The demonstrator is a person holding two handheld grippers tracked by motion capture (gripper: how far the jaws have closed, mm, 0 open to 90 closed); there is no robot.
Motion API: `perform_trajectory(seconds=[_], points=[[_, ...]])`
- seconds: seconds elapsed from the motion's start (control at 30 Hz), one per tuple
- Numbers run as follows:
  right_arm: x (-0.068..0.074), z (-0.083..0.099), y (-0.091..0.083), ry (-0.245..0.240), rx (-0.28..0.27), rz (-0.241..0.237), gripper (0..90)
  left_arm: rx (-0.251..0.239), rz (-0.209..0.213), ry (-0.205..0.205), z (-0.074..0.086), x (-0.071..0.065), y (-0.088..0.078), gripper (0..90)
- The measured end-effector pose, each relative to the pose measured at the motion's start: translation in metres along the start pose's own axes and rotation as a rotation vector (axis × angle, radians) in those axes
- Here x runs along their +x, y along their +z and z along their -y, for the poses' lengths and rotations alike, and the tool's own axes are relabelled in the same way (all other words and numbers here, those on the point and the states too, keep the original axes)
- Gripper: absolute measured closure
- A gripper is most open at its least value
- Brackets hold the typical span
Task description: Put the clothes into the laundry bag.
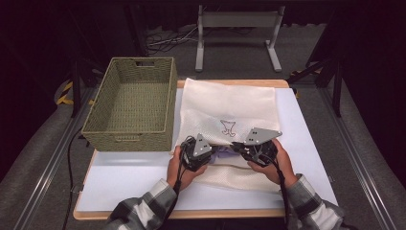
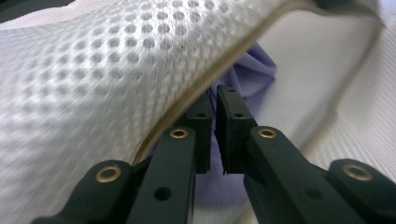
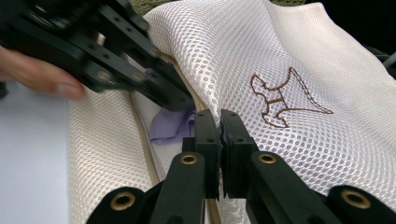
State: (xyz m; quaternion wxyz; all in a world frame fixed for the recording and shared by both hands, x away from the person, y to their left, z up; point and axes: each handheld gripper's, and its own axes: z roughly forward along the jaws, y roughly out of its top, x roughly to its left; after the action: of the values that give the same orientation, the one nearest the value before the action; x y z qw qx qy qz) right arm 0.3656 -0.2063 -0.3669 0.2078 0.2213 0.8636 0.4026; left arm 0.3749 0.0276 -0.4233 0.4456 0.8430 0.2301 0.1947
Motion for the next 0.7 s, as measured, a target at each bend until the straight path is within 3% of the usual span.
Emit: perform_trajectory(seconds=[0.1, 0.23, 0.43, 0.57, 0.7], points=[[-0.002, 0.000, -0.001, 0.008, -0.003, -0.013, 87.0, 0.005, 0.003, 0.004, 0.002, 0.001, -0.015, 84.9], [-0.003, -0.001, -0.003, 0.014, -0.007, -0.022, 86.8, 0.041, 0.018, 0.001, 0.010, 0.002, -0.017, 84.2], [0.001, -0.001, 0.000, -0.001, 0.014, -0.048, 86.6, 0.104, 0.050, 0.020, 0.014, -0.003, -0.002, 80.7], [0.002, -0.001, 0.001, -0.006, 0.018, -0.050, 86.7, 0.143, 0.031, 0.006, 0.015, -0.001, 0.015, 77.8], [0.003, -0.001, 0.001, -0.006, 0.019, -0.051, 86.7, 0.161, 0.008, 0.005, 0.015, 0.003, 0.024, 86.2]])
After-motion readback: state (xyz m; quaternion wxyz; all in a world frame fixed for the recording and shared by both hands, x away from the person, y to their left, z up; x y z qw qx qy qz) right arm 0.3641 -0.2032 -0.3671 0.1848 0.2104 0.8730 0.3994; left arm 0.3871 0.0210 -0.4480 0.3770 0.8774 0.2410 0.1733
